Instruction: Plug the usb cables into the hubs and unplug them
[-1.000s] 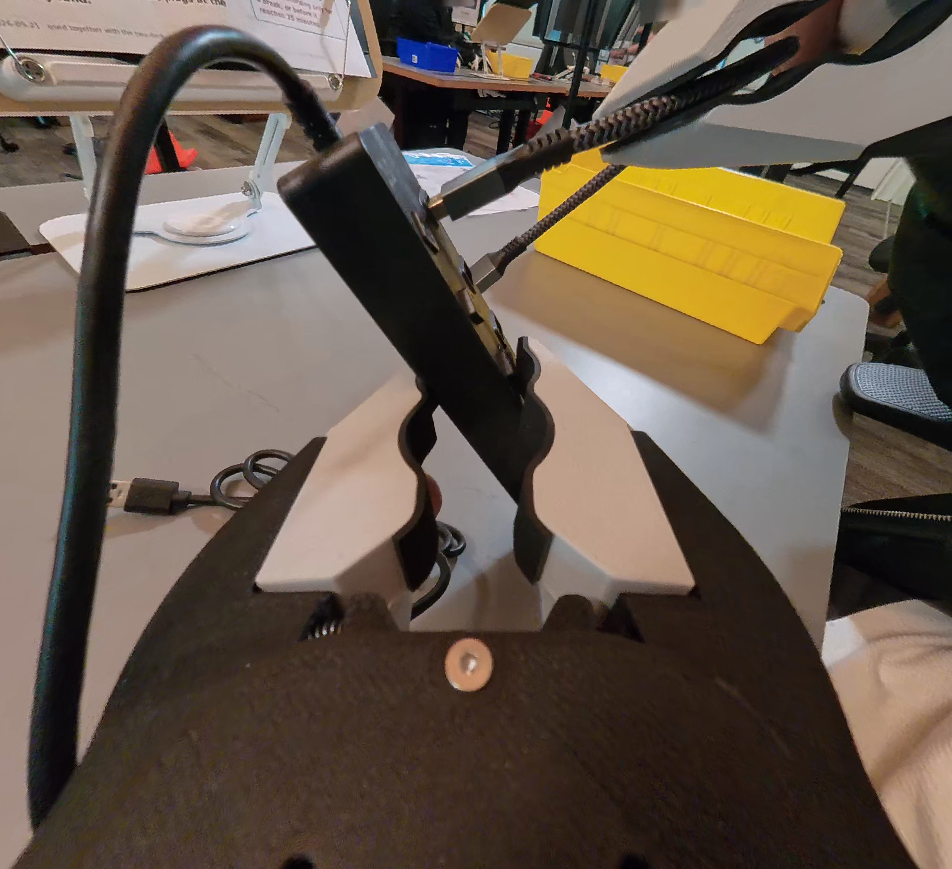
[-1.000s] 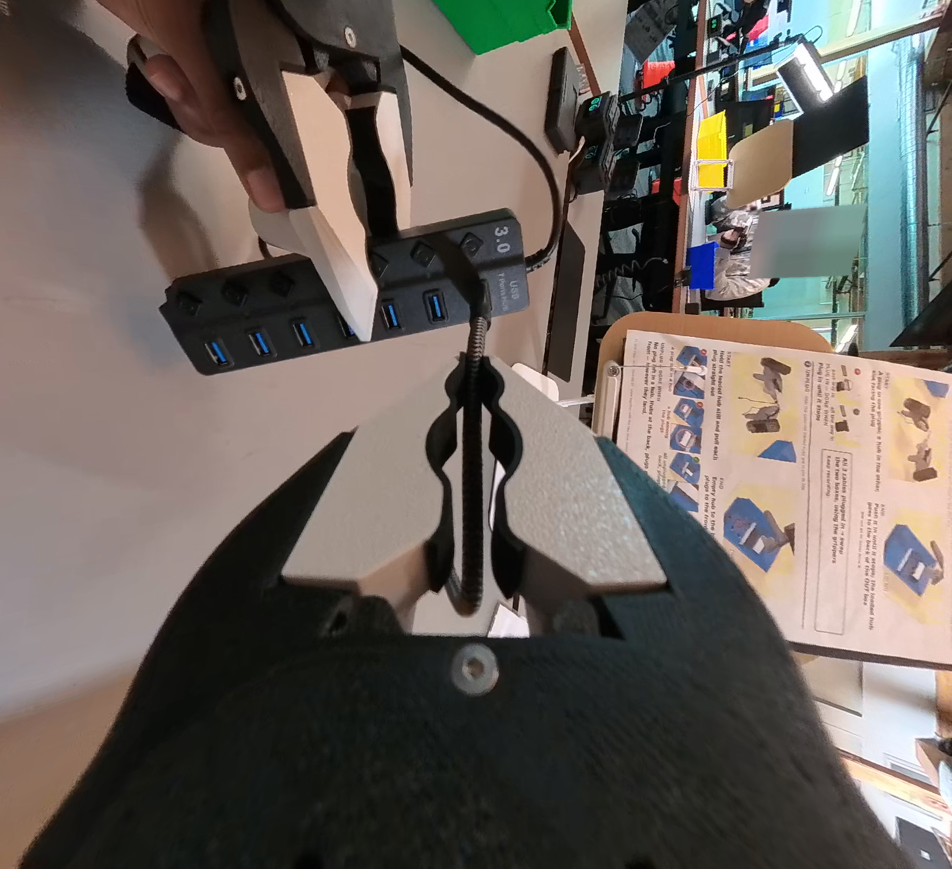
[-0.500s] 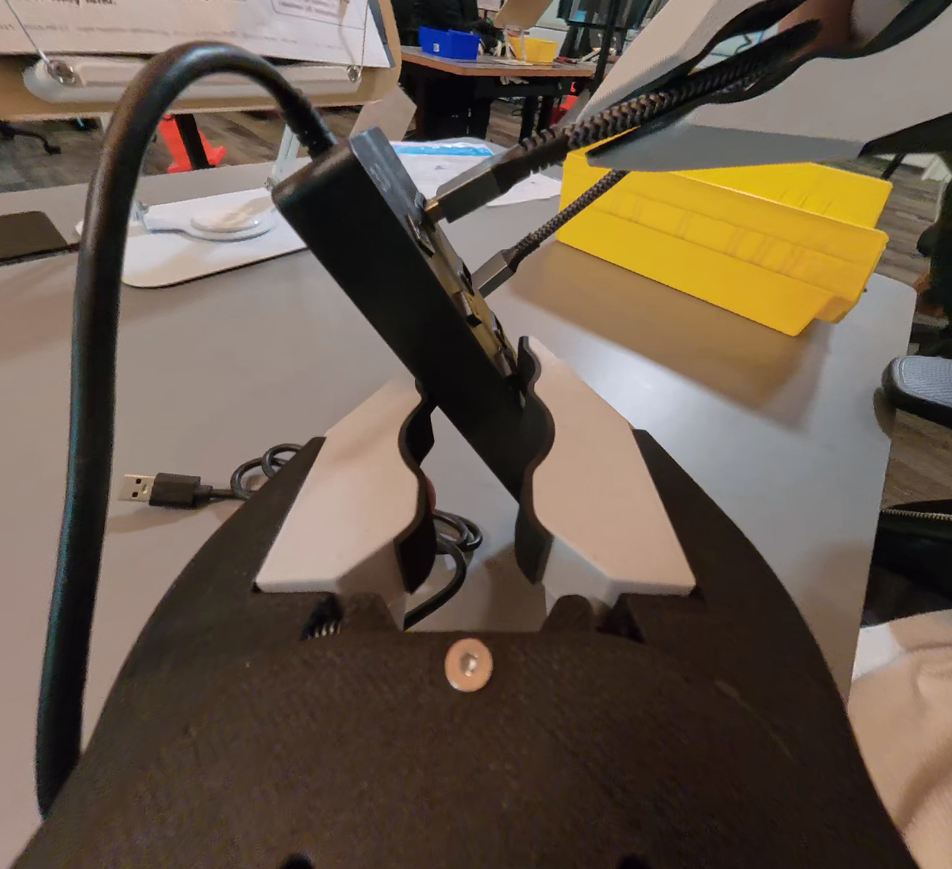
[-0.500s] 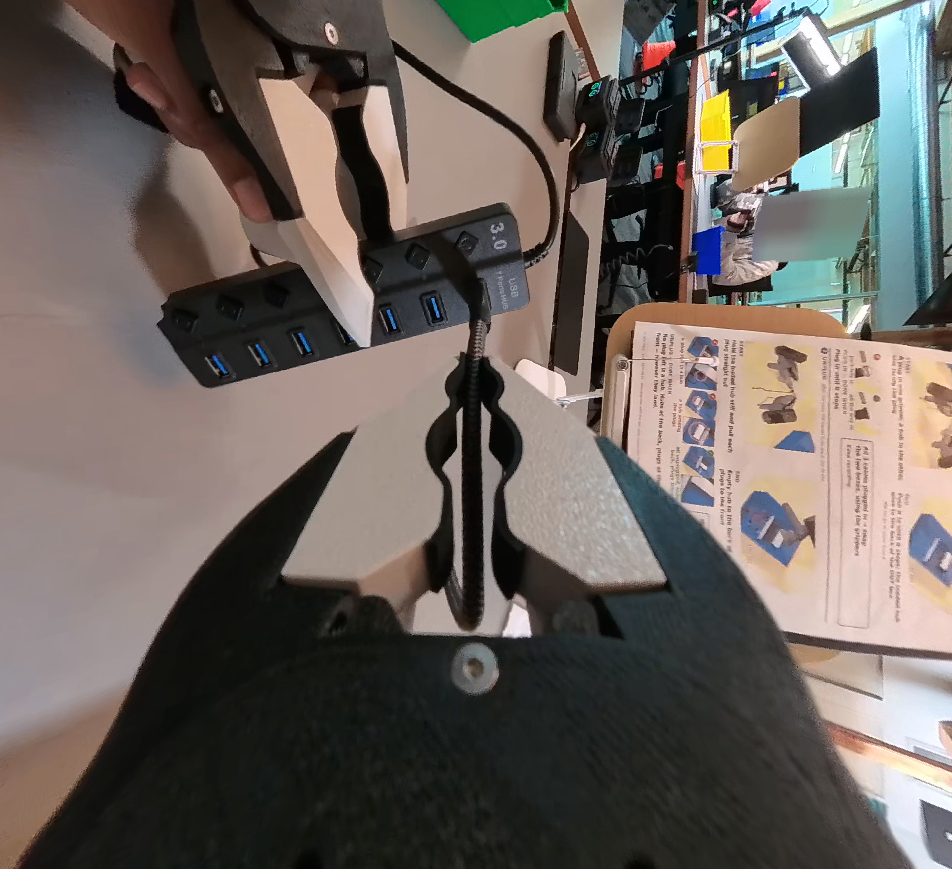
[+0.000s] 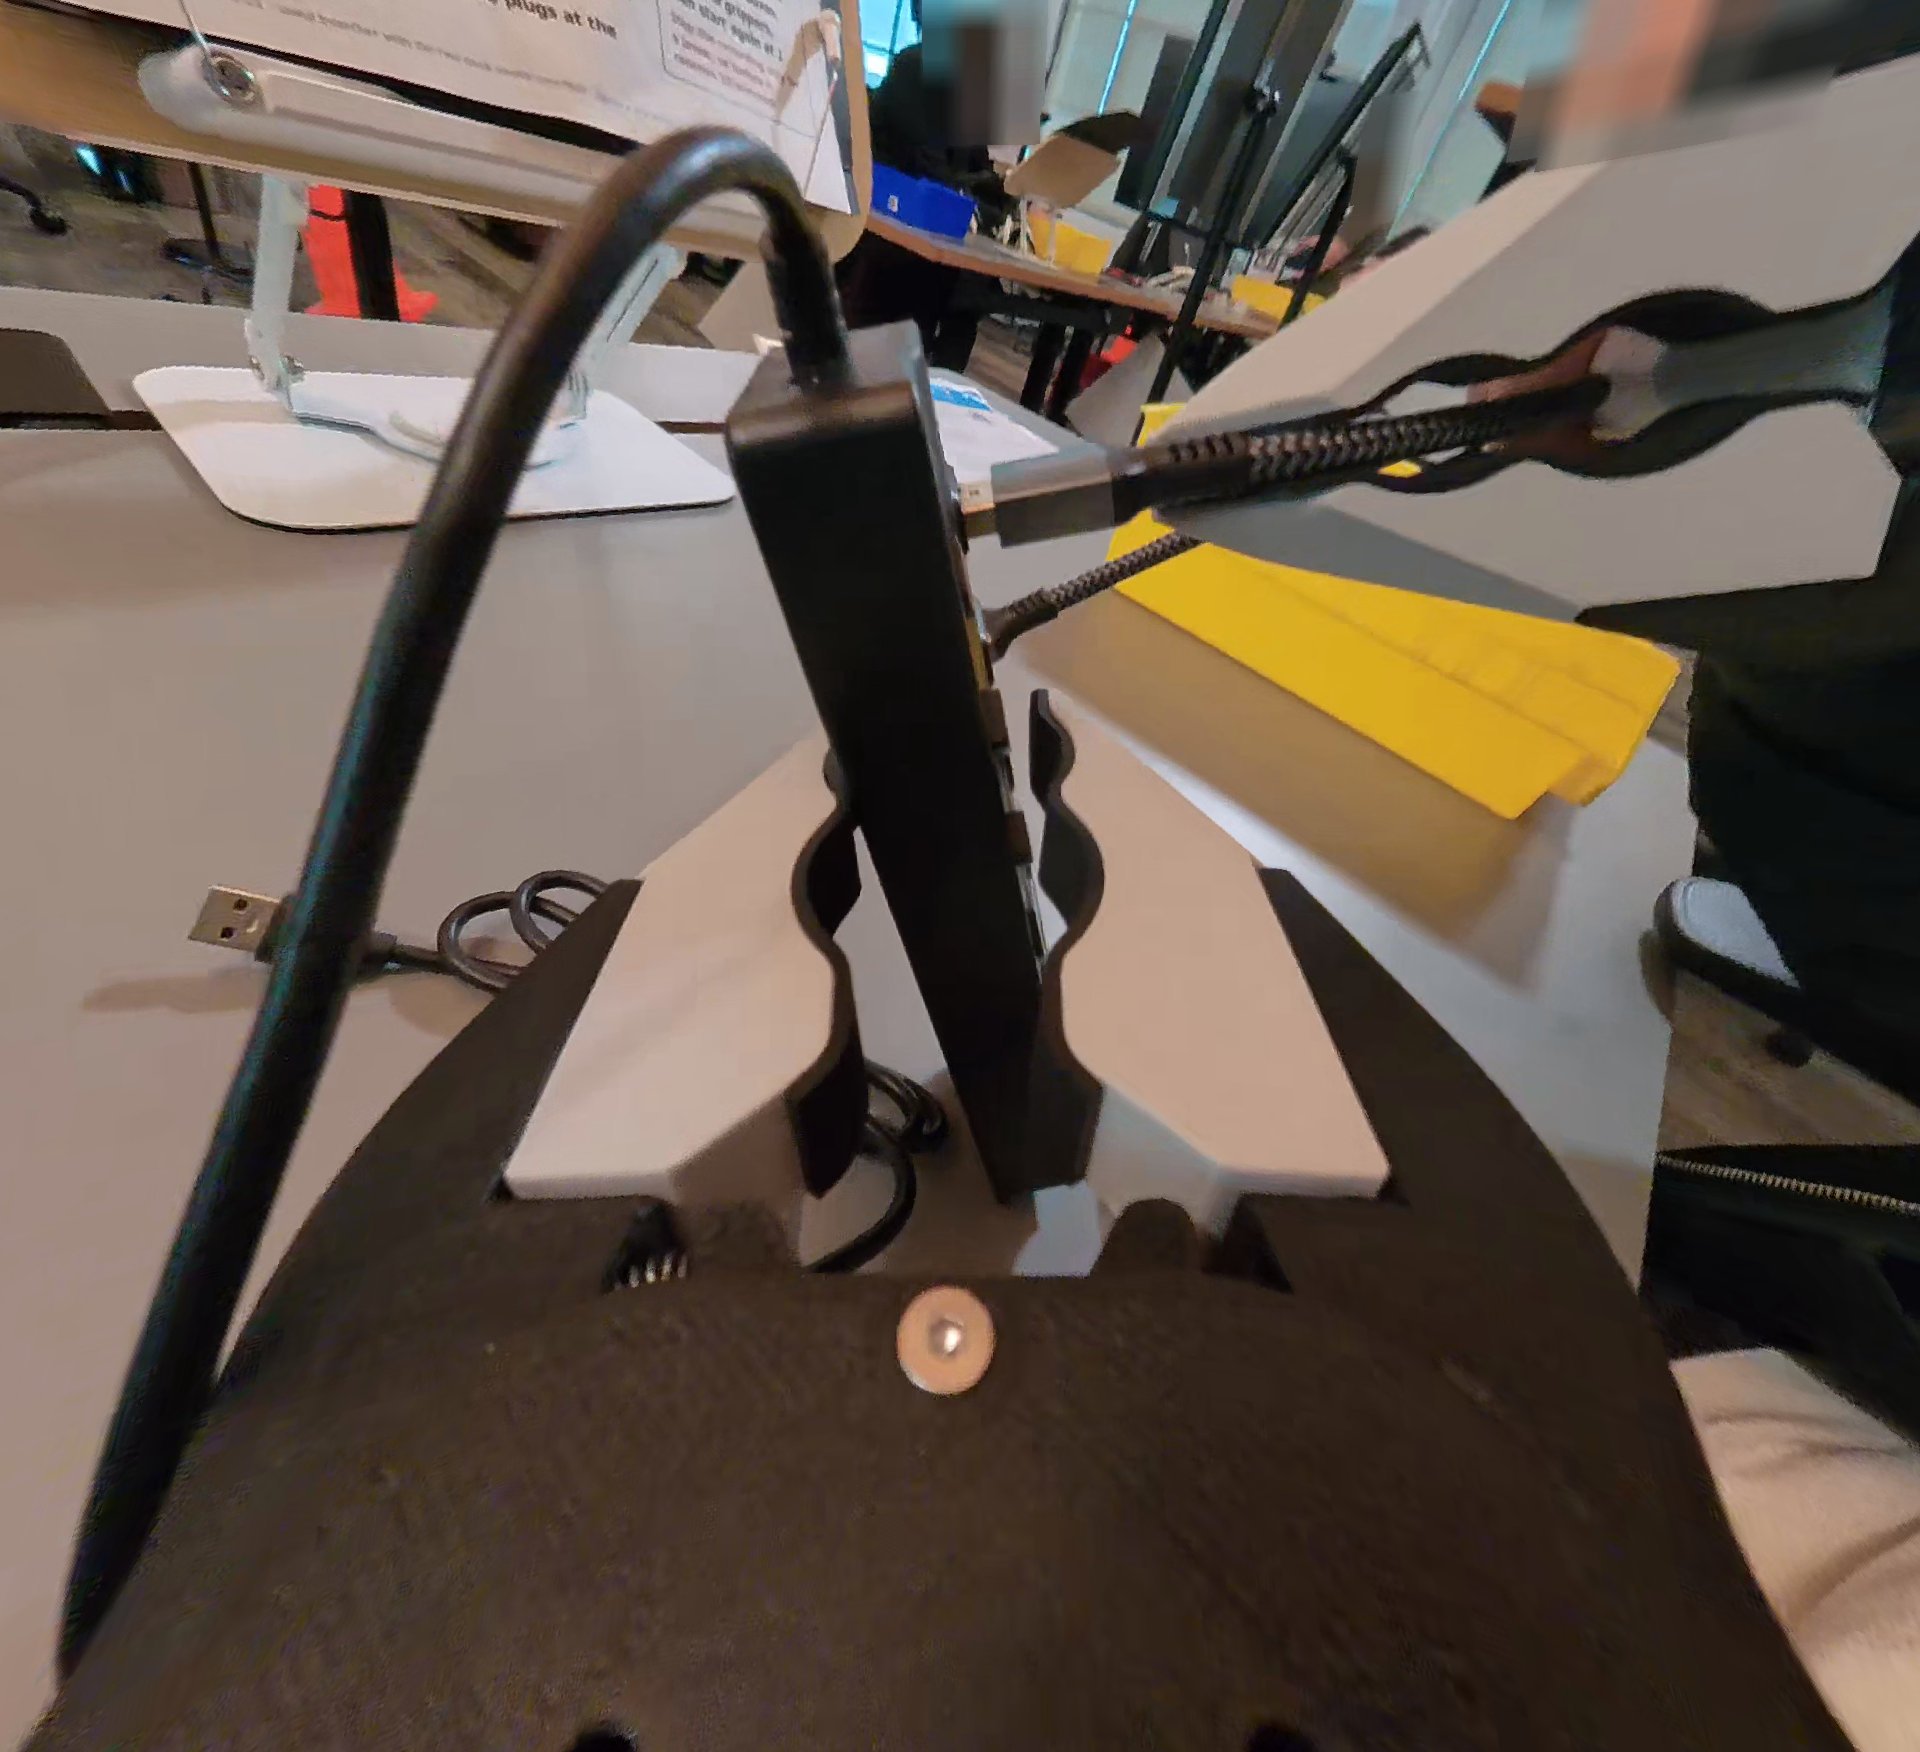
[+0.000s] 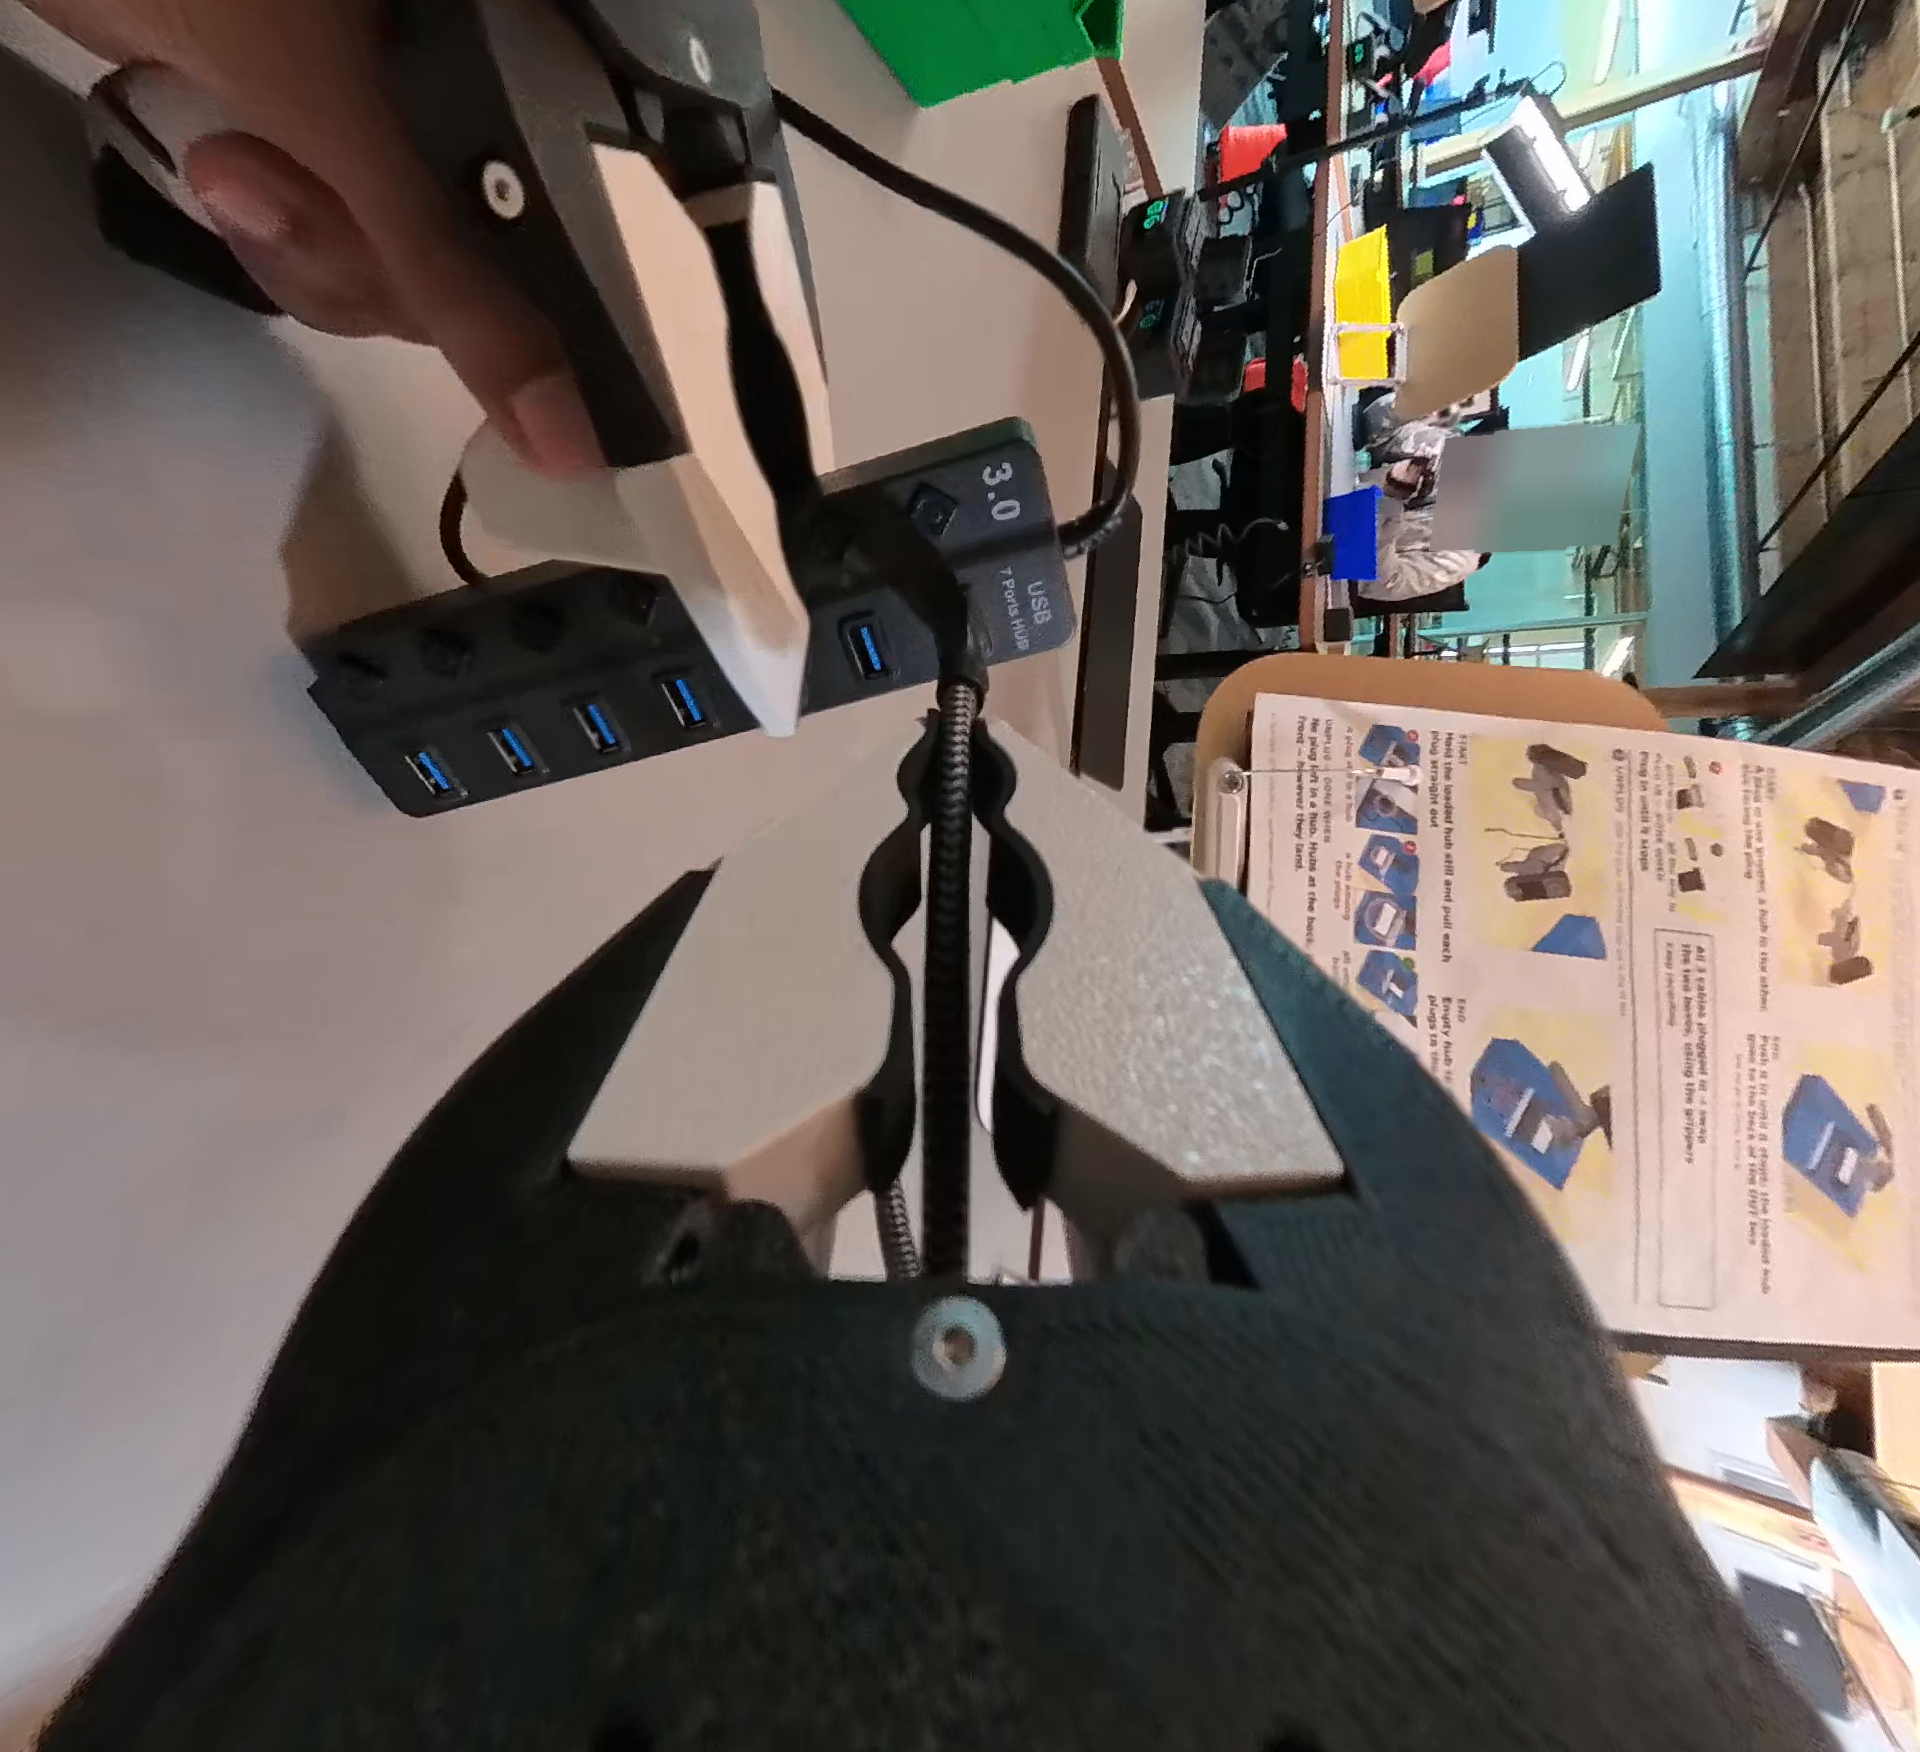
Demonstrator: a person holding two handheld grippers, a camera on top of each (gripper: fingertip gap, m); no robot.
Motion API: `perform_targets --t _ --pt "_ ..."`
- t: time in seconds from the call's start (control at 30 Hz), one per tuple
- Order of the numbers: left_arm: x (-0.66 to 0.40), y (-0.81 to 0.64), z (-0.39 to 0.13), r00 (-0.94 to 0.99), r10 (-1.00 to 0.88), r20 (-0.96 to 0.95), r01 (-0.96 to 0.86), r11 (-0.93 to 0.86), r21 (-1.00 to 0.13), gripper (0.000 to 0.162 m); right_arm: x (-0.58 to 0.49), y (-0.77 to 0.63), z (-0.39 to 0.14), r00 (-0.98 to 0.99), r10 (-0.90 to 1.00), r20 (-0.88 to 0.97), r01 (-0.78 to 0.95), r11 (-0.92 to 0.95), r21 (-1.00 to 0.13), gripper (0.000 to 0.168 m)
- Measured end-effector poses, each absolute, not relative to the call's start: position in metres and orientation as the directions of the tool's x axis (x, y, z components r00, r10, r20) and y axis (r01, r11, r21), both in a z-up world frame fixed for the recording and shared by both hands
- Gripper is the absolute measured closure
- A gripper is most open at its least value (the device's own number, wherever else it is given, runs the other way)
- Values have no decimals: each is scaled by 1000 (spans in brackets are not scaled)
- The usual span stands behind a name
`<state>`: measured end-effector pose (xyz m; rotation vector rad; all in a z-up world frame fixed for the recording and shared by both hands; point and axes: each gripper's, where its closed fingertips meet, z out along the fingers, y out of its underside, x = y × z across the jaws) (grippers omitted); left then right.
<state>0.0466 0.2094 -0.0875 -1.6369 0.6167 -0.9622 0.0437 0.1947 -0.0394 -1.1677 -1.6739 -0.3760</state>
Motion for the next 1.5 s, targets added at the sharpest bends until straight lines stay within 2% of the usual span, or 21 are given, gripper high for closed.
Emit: perform_targets --t 0.03,0.27,0.47,0.6,0.97,1.07,1.3,1.5 --pt "45 210 -86 539 -792 286 96 -280 -955 135 42 193 -40 -13 519 855 827 486 -282 165" --pt "40 213 -78 554 -781 288 132 -260 -957 140 43 188 -38 -17 553 833 819 485 -306 163" --pt "36 217 -78 588 -760 278 133 -248 -960 140 38 181 -32 -39 528 848 813 511 -280 158" --pt "36 217 -78 593 -756 277 133 -247 -960 140 33 176 -27 -39 509 860 799 532 -279 161" --pt "36 217 -78 587 -755 292 142 -259 -955 141 36 181 -31 -132 400 907 831 543 -118 164" --pt "35 218 -78 587 -752 299 147 -264 -953 141 37 183 -34 -154 388 909 844 530 -83 157" --pt "36 216 -77 580 -757 301 148 -265 -953 141 40 188 -33 -209 314 926 859 511 21 158" --pt "39 214 -77 578 -764 287 136 -256 -957 141 38 187 -35 -214 308 927 853 521 25 161"
